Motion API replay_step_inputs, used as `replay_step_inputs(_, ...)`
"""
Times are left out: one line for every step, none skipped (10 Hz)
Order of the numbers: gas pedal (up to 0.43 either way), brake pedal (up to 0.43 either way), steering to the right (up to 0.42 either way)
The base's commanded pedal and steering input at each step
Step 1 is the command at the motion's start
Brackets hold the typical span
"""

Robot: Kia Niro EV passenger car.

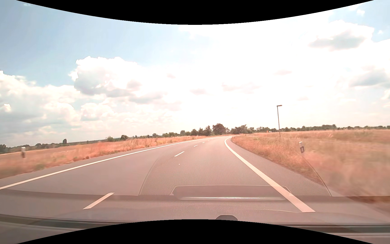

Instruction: Follow the waypoints while adhering to traffic rules and regulations

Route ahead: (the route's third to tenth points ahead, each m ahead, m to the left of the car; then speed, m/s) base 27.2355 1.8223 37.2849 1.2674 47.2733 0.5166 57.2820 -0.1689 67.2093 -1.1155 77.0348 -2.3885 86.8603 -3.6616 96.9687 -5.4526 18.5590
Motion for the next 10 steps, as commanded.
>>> replay_step_inputs(0.039,0.0,0.003)
replay_step_inputs(0.039,0.0,0.003)
replay_step_inputs(0.039,0.0,0.003)
replay_step_inputs(0.039,0.0,0.003)
replay_step_inputs(0.039,0.0,0.003)
replay_step_inputs(0.039,0.0,0.004)
replay_step_inputs(0.039,0.0,0.004)
replay_step_inputs(0.039,0.0,0.004)
replay_step_inputs(0.039,0.0,0.004)
replay_step_inputs(0.039,0.0,0.004)
